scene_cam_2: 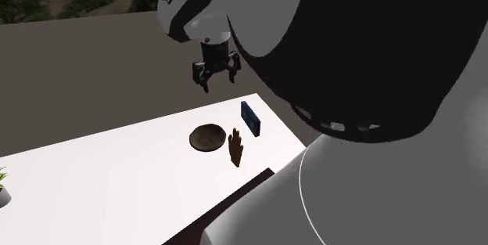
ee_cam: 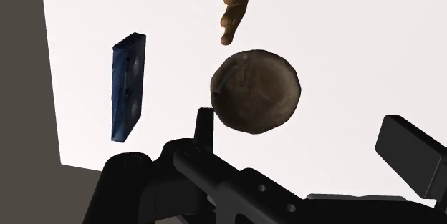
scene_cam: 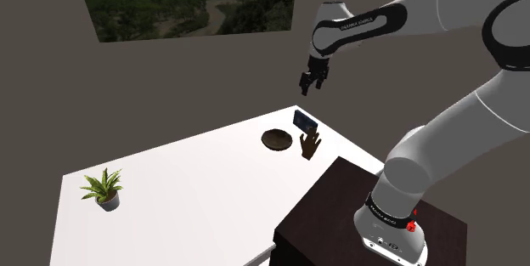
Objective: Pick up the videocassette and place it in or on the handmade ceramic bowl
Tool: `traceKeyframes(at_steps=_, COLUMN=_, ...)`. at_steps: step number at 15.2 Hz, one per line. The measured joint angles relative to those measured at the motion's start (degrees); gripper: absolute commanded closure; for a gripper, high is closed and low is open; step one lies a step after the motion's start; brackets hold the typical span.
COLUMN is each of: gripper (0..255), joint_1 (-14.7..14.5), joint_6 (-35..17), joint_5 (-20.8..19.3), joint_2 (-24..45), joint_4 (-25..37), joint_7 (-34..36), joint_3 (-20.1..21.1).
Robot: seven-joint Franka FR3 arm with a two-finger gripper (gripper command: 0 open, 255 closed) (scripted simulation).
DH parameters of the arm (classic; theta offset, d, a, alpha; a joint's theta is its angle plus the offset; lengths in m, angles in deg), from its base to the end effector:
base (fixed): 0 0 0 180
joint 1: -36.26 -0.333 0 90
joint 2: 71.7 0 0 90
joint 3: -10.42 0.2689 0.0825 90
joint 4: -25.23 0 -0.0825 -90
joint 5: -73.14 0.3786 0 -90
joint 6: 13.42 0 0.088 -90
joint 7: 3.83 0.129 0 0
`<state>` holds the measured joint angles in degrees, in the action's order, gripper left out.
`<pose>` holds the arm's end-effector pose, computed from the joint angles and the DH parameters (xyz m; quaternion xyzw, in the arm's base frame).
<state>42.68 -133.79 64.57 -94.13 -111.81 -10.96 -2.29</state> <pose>0.4260 -0.1571 0.4065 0.9966 -0.0636 0.0407 0.0340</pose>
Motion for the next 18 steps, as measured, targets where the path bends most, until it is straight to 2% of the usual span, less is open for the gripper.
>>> traceKeyframes(at_steps=8, gripper=0, joint_1=1.1, joint_6=-9.4, joint_5=5.2, joint_2=16.5, joint_4=5.8, joint_7=-7.8, joint_3=-6.2)
traceKeyframes(at_steps=13, gripper=0, joint_1=2.8, joint_6=-13.9, joint_5=11.4, joint_2=27.7, joint_4=10.8, joint_7=-14.1, joint_3=-8.3)
traceKeyframes(at_steps=18, gripper=0, joint_1=6.1, joint_6=-15.6, joint_5=18.1, joint_2=38.7, joint_4=18.0, joint_7=-20.0, joint_3=-8.1)
